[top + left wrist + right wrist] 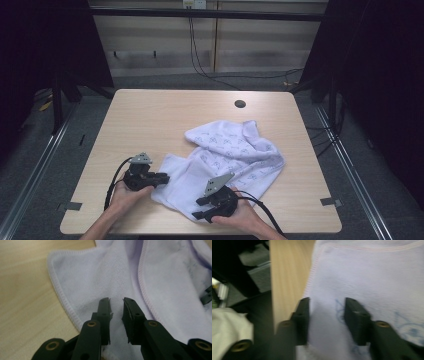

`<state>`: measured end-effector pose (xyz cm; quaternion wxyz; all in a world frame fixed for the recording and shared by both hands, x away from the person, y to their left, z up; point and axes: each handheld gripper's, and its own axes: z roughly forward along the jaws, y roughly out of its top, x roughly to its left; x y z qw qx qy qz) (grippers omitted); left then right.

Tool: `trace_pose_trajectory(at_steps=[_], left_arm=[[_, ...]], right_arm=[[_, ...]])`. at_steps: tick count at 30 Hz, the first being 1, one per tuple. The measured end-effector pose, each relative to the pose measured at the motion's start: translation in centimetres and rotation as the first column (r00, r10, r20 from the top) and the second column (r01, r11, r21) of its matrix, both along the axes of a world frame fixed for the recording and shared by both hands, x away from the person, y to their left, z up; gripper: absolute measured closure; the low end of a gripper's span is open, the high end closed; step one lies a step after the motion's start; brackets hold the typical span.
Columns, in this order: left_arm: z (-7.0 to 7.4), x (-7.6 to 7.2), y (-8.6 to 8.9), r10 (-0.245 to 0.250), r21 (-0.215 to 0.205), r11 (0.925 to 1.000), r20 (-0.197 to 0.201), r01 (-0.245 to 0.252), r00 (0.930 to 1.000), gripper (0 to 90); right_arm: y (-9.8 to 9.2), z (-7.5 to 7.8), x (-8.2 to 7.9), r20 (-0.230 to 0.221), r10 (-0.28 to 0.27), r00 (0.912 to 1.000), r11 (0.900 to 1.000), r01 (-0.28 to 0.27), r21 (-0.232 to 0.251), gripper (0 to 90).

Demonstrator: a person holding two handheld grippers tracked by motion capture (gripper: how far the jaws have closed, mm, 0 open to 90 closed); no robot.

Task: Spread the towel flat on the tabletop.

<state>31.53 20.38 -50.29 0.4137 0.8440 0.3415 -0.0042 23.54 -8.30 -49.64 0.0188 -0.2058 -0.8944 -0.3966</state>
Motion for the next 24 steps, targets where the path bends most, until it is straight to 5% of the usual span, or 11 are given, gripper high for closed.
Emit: trace_pose_trajectory(at_steps=[3, 5, 6, 9, 11, 13, 14, 16, 21, 24], left_arm=[[0.1, -0.6, 0.0, -0.013, 0.043, 0.999, 0.041, 0.011, 0.9991, 80.8], [0.2, -0.9, 0.0, -0.015, 0.06, 0.9981, 0.051, 0.012, 0.9986, 82.0], [0.2, -1.1, 0.0, -0.014, 0.057, 0.9983, 0.047, 0.012, 0.9988, 82.0], [0.2, -1.4, 0.3, -0.018, 0.048, 0.9987, 0.038, 0.016, 0.9991, 82.8], [0.1, -1.5, 0.4, -0.021, 0.037, 0.9991, 0.03, 0.02, 0.9993, 85.2], [0.1, -1.7, 0.3, -0.045, 0.024, 0.9987, 0.009, 0.045, 0.999, 85.9], [0.3, -2.2, -0.3, -0.058, 0.064, 0.9964, 0.044, 0.055, 0.9974, 87.1], [0.4, -2.2, -0.5, -0.06, 0.084, 0.995, 0.051, 0.055, 0.9969, 87.5], [0.3, -2.2, -0.4, -0.055, 0.062, 0.9967, 0.04, 0.052, 0.9977, 87.5], [0.3, -2.4, -0.5, -0.054, 0.072, 0.9962, 0.043, 0.051, 0.9976, 87.2]], right_arm=[[-0.4, -0.1, 0.3, 0.004, -0.051, 0.9987, 0.999, 0.051, 0.003, 84.1], [-0.5, 0.0, 0.3, 0.002, -0.058, 0.9983, 0.998, 0.058, 0.005, 84.6], [-1.3, 0.2, 0.5, -0.055, -0.075, 0.9957, 0.995, 0.078, 0.06, 84.5], [-2.6, 1.0, 0.7, -0.066, -0.092, 0.9936, 0.99, 0.099, 0.106, 84.5], [-5.0, 1.9, 0.8, -0.092, -0.134, 0.9867, 0.974, 0.148, 0.17, 84.2], [-5.7, 1.9, 0.9, -0.09, -0.151, 0.9844, 0.971, 0.165, 0.17, 84.2], [-6.8, 1.9, 0.8, -0.106, -0.173, 0.9792, 0.967, 0.19, 0.173, 83.6], [-7.6, 1.7, 0.7, -0.129, -0.184, 0.9745, 0.959, 0.206, 0.193, 84.0], [-8.7, 1.8, 0.5, -0.136, -0.212, 0.9678, 0.95, 0.237, 0.205, 85.5], [-11.6, 1.9, 0.3, -0.133, -0.294, 0.9465, 0.929, 0.316, 0.191, 87.1]])
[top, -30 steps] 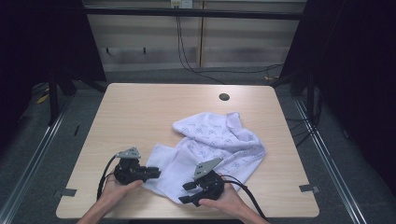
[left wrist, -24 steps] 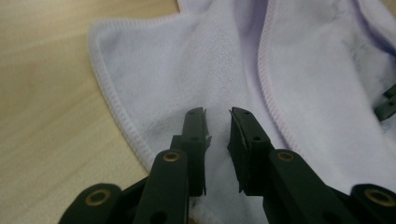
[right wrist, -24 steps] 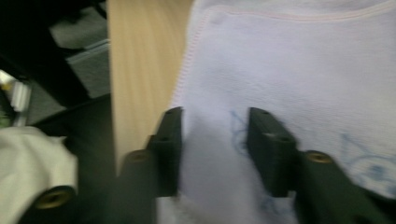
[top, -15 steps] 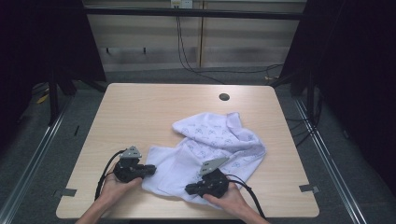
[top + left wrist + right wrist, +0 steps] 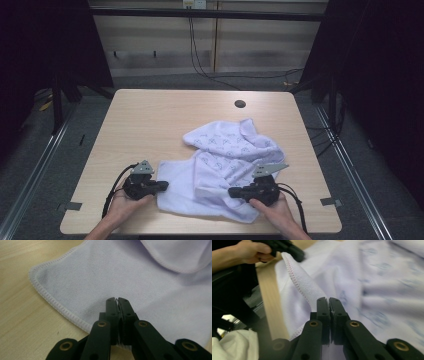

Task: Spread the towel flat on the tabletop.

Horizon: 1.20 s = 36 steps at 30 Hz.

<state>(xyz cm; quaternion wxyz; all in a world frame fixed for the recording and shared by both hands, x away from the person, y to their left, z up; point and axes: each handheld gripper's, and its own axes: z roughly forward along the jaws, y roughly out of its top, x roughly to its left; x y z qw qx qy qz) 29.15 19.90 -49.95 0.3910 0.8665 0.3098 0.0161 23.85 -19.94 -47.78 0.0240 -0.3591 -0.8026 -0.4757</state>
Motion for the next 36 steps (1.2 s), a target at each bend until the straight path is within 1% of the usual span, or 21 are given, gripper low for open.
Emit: trace_pose_trajectory(at_steps=[1, 2, 3, 5, 6, 7, 10, 11, 12, 13, 15, 17, 18, 21, 23, 25, 27, 28, 33, 34, 36], left_arm=[[0.0, 0.0, 0.0, 0.0, 0.0, 1.0, 0.0, 0.0, 1.0, 87.2], [-0.1, 0.0, 0.1, -0.007, -0.015, 0.9999, -0.015, 0.006, 0.9999, 87.2], [-0.1, -0.1, 0.2, -0.011, -0.024, 0.9997, -0.027, 0.01, 0.9996, 87.2], [0.0, -0.5, 0.1, -0.029, -0.019, 0.9994, -0.031, 0.028, 0.9991, 87.2], [0.1, -0.8, 0.1, -0.037, -0.013, 0.9992, -0.038, 0.037, 0.9986, 85.8], [0.1, -1.0, 0.0, -0.047, -0.016, 0.9988, -0.044, 0.046, 0.998, 85.8], [0.4, -1.4, 0.0, -0.077, -0.025, 0.9968, -0.052, 0.076, 0.9957, 80.2], [0.6, -1.3, 0.1, -0.075, -0.035, 0.9967, -0.048, 0.074, 0.996, 79.1], [1.0, -0.8, 0.6, -0.046, -0.07, 0.9966, -0.036, 0.043, 0.9983, 77.1], [1.0, -0.8, 0.6, -0.046, -0.07, 0.9966, -0.036, 0.043, 0.9983, 76.7], [1.3, 0.0, 1.2, -0.005, -0.092, 0.9957, -0.018, 0.004, 0.9998, 76.4], [1.4, 1.7, 2.2, 0.061, -0.114, 0.9916, -0.013, -0.062, 0.9981, 74.7], [1.4, 1.7, 2.2, 0.061, -0.114, 0.9916, -0.013, -0.062, 0.9981, 73.7], [1.3, 3.3, 2.8, 0.109, -0.11, 0.9881, 0.003, -0.108, 0.994, 71.1], [1.2, 4.7, 3.4, 0.146, -0.122, 0.9821, 0.005, -0.144, 0.9893, 69.7], [1.2, 5.3, 3.7, 0.156, -0.122, 0.9806, 0.011, -0.153, 0.9878, 67.7], [1.0, 5.8, 4.1, 0.179, -0.147, 0.9734, 0.009, -0.175, 0.9839, 64.1], [0.8, 6.0, 4.2, 0.186, -0.156, 0.9705, -0.004, -0.184, 0.9826, 64.1], [-0.1, 6.1, 3.9, 0.165, -0.119, 0.9791, -0.013, -0.165, 0.9863, 53.9], [-0.2, 6.1, 3.7, 0.158, -0.114, 0.9808, -0.014, -0.159, 0.9873, 53.9], [-0.4, 6.1, 3.2, 0.134, -0.094, 0.9865, -0.015, -0.134, 0.9909, 52.6]], right_arm=[[0.0, 0.0, 0.0, 0.0, 0.0, 1.0, 1.0, 0.0, 0.0, 87.1], [-2.0, -0.2, -0.2, 0.003, -0.047, 0.9989, 0.999, 0.047, -0.013, 87.1], [-2.0, -0.2, -0.2, 0.003, -0.047, 0.9989, 0.999, 0.047, -0.013, 87.1], [-3.8, -0.5, -0.4, -0.001, -0.095, 0.9955, 0.995, 0.095, -0.026, 86.1], [-5.3, -0.6, -0.4, -0.005, -0.13, 0.9915, 0.991, 0.13, -0.035, 78.0], [-5.3, -0.6, -0.4, -0.005, -0.13, 0.9915, 0.991, 0.13, -0.035, 78.0], [-6.7, -0.7, -0.4, -0.011, -0.168, 0.9857, 0.985, 0.167, -0.05, 65.1], [-6.8, -0.5, -0.3, -0.006, -0.182, 0.9833, 0.982, 0.181, -0.044, 61.0], [-6.8, -0.1, 0.0, 0.023, -0.173, 0.9847, 0.985, 0.173, -0.02, 57.7], [-6.8, -0.1, 0.0, 0.023, -0.173, 0.9847, 0.985, 0.173, -0.02, 57.7], [-6.2, 0.4, 0.6, 0.042, -0.159, 0.9864, 0.987, 0.16, -0.014, 54.7], [-4.8, 1.0, 1.9, 0.063, -0.129, 0.9897, 0.991, 0.13, -0.014, 53.8], [-4.8, 1.0, 1.9, 0.063, -0.129, 0.9897, 0.991, 0.13, -0.014, 53.8], [-2.9, 1.6, 3.9, 0.084, -0.088, 0.9926, 0.995, 0.092, -0.036, 53.3], [-1.8, 1.6, 5.0, 0.074, -0.063, 0.9952, 0.997, 0.066, -0.031, 53.4], [-0.4, 1.4, 6.1, 0.07, -0.033, 0.997, 0.997, 0.037, -0.064, 53.1], [1.1, 0.4, 7.0, 0.043, 0.011, 0.999, 0.996, -0.007, -0.086, 51.4], [1.1, 0.4, 7.0, 0.043, 0.011, 0.999, 0.996, -0.007, -0.086, 51.4], [2.4, -1.4, 7.0, -0.021, 0.036, 0.9991, 0.991, -0.039, -0.129, 50.0], [2.4, -1.4, 7.0, -0.021, 0.036, 0.9991, 0.991, -0.039, -0.129, 50.0], [2.6, -1.7, 6.8, -0.025, 0.047, 0.9986, 0.989, -0.05, -0.137, 57.6]])
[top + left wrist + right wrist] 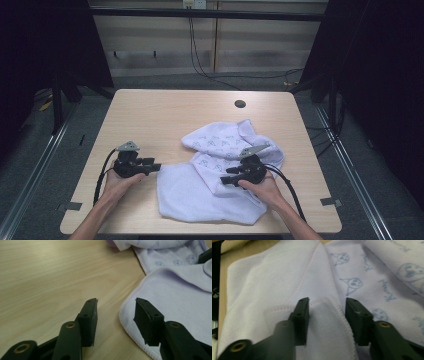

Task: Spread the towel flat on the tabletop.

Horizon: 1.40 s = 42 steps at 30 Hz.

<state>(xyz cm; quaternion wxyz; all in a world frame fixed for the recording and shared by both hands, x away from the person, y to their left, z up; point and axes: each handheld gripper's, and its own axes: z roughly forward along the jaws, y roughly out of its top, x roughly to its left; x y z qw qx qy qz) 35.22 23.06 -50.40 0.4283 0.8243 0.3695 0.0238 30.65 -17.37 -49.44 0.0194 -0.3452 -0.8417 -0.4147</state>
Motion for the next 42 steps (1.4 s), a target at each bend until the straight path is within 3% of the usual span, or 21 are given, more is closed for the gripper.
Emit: trace_pose_trajectory(at_steps=[4, 5, 6, 7, 9, 14, 16, 18, 23, 26, 29, 30, 31, 33, 36, 37, 38, 39, 42], left_arm=[[-0.1, -0.3, -0.7, -0.042, 0.014, 0.999, -0.004, 0.042, 0.9991, 56.1], [-0.1, -0.5, -0.9, -0.06, 0.011, 0.9981, -0.008, 0.06, 0.9982, 63.0], [-0.1, -0.6, -1.0, -0.067, 0.022, 0.9975, -0.003, 0.067, 0.9977, 75.4], [-0.1, -0.7, -1.1, -0.078, 0.026, 0.9966, 0.001, 0.078, 0.997, 75.4], [-0.1, -1.0, -1.4, -0.108, 0.006, 0.9941, -0.005, 0.108, 0.9941, 87.9], [0.7, -1.2, -0.9, -0.091, -0.042, 0.995, 0.008, 0.091, 0.9959, 88.4], [1.0, -1.2, -0.5, -0.073, -0.05, 0.996, 0.016, 0.074, 0.9972, 88.4], [1.1, -1.1, -0.2, -0.055, -0.066, 0.9962, 0.015, 0.056, 0.9984, 88.4], [2.2, -1.2, 0.8, -0.028, -0.136, 0.9902, 0.038, 0.032, 0.9989, 88.4], [3.5, -1.9, 1.5, -0.02, -0.187, 0.9818, 0.076, 0.034, 0.9969, 88.5], [4.9, -2.5, 1.9, -0.011, -0.211, 0.9768, 0.115, 0.035, 0.9933, 88.5], [5.6, -2.7, 2.0, -0.011, -0.227, 0.973, 0.131, 0.041, 0.9913, 88.5], [6.9, -3.1, 2.0, -0.014, -0.273, 0.9603, 0.162, 0.058, 0.9867, 88.5], [7.7, -3.3, 1.8, -0.02, -0.279, 0.9576, 0.184, 0.072, 0.9828, 88.5], [10.0, -3.8, 1.1, -0.025, -0.323, 0.9411, 0.233, 0.101, 0.9723, 88.5], [10.5, -3.9, 0.9, -0.022, -0.33, 0.9382, 0.24, 0.103, 0.9705, 88.5], [11.2, -3.9, 0.7, -0.028, -0.339, 0.9337, 0.248, 0.114, 0.9684, 88.5], [12.1, -4.2, 0.6, -0.038, -0.346, 0.929, 0.262, 0.131, 0.9643, 88.5], [13.2, -5.3, 0.5, -0.068, -0.332, 0.9285, 0.29, 0.167, 0.9547, 88.5]], right_arm=[[-0.1, 0.0, -0.2, 0.009, -0.005, 0.9999, 1.0, 0.005, -0.001, 75.5], [-0.3, 0.2, -0.3, 0.008, -0.006, 0.9999, 1.0, 0.006, 0.01, 80.3], [-0.6, 0.6, -0.4, 0.032, -0.016, 0.9994, 1.0, 0.015, 0.018, 81.6], [-0.6, 0.6, -0.4, 0.032, -0.016, 0.9994, 1.0, 0.015, 0.018, 81.6], [-1.3, 1.1, -0.8, 0.047, -0.037, 0.9982, 0.999, 0.036, 0.038, 80.0], [-2.5, 1.4, -1.2, 0.05, -0.068, 0.9964, 0.997, 0.066, 0.046, 76.4], [-3.1, 1.4, -1.4, 0.053, -0.074, 0.9959, 0.996, 0.071, 0.054, 84.9], [-3.5, 1.6, -1.7, 0.065, -0.088, 0.994, 0.994, 0.084, 0.066, 87.6], [-5.1, 3.2, -1.9, 0.087, -0.141, 0.9863, 0.979, 0.126, 0.158, 87.8], [-6.8, 4.9, -2.7, 0.119, -0.199, 0.9729, 0.964, 0.172, 0.202, 87.9], [-8.9, 6.5, -3.9, 0.153, -0.25, 0.9561, 0.947, 0.208, 0.245, 87.9], [-10.3, 7.5, -4.6, 0.169, -0.276, 0.9463, 0.938, 0.227, 0.261, 87.9], [-10.9, 8.0, -4.8, 0.175, -0.286, 0.9423, 0.934, 0.233, 0.272, 87.9], [-11.5, 8.5, -5.0, 0.186, -0.294, 0.9376, 0.931, 0.237, 0.278, 87.8], [-12.5, 10.3, -5.4, 0.22, -0.316, 0.9228, 0.922, 0.244, 0.3, 87.9], [-13.0, 11.7, -5.5, 0.243, -0.324, 0.9142, 0.915, 0.238, 0.325, 87.8], [-13.0, 11.7, -5.5, 0.243, -0.324, 0.9142, 0.915, 0.238, 0.325, 87.8], [-13.2, 13.2, -5.8, 0.266, -0.33, 0.906, 0.909, 0.229, 0.348, 87.8], [-13.3, 13.9, -6.5, 0.281, -0.319, 0.9051, 0.91, 0.209, 0.358, 87.8]])
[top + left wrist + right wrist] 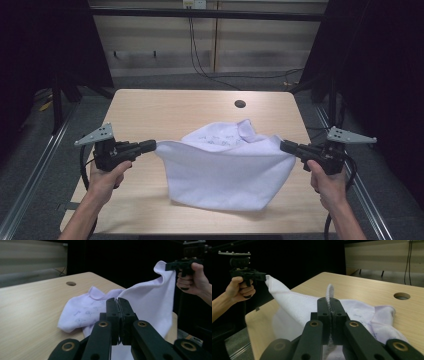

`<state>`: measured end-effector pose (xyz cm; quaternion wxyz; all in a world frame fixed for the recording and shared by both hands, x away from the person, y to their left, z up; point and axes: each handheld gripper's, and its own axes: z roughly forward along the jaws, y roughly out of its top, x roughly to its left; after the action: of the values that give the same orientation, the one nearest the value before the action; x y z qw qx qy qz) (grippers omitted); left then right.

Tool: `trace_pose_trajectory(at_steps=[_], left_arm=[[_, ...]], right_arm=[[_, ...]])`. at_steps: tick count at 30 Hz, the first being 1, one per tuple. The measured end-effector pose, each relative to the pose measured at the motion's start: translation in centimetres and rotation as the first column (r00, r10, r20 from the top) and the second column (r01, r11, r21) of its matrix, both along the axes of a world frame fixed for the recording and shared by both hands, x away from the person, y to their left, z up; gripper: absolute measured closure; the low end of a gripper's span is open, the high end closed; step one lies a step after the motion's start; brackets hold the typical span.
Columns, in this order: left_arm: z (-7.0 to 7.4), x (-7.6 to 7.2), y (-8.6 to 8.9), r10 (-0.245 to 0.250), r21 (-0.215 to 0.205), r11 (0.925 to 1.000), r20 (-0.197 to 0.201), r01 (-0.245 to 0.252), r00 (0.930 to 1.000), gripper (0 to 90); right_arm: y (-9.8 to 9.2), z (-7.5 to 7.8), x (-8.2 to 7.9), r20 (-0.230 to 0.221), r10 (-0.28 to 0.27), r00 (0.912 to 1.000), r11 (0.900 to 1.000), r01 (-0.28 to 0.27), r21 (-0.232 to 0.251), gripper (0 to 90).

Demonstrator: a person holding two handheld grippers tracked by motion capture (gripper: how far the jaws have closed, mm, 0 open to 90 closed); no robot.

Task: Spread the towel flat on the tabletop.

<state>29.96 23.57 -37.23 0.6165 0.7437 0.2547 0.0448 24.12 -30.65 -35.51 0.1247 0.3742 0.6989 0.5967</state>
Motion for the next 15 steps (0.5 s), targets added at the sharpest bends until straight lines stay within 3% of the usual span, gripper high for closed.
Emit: trace_pose_trajectory(at_steps=[3, 4, 5, 6, 7, 9, 12, 13, 14, 15], left_arm=[[-1.3, -2.9, 0.5, -0.043, 0.028, 0.9986, -0.026, 0.044, 0.9987, 88.5], [-1.3, -2.9, 0.5, -0.043, 0.028, 0.9986, -0.026, 0.044, 0.9987, 88.5], [-2.2, -4.1, 0.8, -0.065, 0.03, 0.9974, -0.043, 0.066, 0.997, 88.4], [-3.1, -6.1, 1.4, -0.077, 0.026, 0.9966, -0.031, 0.078, 0.9965, 88.4], [-3.1, -6.1, 1.4, -0.077, 0.026, 0.9966, -0.031, 0.078, 0.9965, 88.4], [-3.7, -8.2, 1.9, -0.1, 0.013, 0.9949, -0.035, 0.1, 0.9944, 88.5], [-3.5, -11.1, 2.3, -0.146, 0.003, 0.9893, -0.018, 0.146, 0.9892, 88.4], [-3.5, -12.7, 2.7, -0.191, -0.011, 0.9816, -0.013, 0.191, 0.9815, 88.3], [-3.5, -12.7, 2.7, -0.191, -0.011, 0.9816, -0.013, 0.191, 0.9815, 88.2], [-3.8, -13.8, 3.0, -0.205, 0.014, 0.9785, -0.031, 0.206, 0.9782, 87.9]], right_arm=[[0.0, -0.6, -2.9, -0.009, 0.029, 0.9995, 1.0, -0.029, -0.006, 87.8], [0.0, -0.6, -2.9, -0.009, 0.029, 0.9995, 1.0, -0.029, -0.006, 87.8], [-0.1, -1.9, -5.4, -0.026, 0.042, 0.9988, 0.999, -0.042, -0.004, 87.6], [-0.2, -2.5, -6.2, -0.031, 0.047, 0.9984, 0.999, -0.047, -0.004, 87.6], [-0.2, -2.5, -6.2, -0.031, 0.047, 0.9984, 0.999, -0.047, -0.004, 87.6], [-0.4, -3.8, -8.8, -0.051, 0.058, 0.997, 0.998, -0.058, 0.0, 87.4], [-0.1, -4.5, -11.9, -0.065, 0.068, 0.9955, 0.998, -0.069, -0.013, 84.8], [-0.1, -4.3, -13.7, -0.061, 0.053, 0.9967, 0.997, -0.056, -0.049, 79.9], [-0.1, -4.3, -13.7, -0.061, 0.053, 0.9967, 0.997, -0.056, -0.049, 79.9], [-0.4, -4.0, -15.3, -0.051, 0.042, 0.9978, 0.998, -0.044, -0.049, 74.9]])
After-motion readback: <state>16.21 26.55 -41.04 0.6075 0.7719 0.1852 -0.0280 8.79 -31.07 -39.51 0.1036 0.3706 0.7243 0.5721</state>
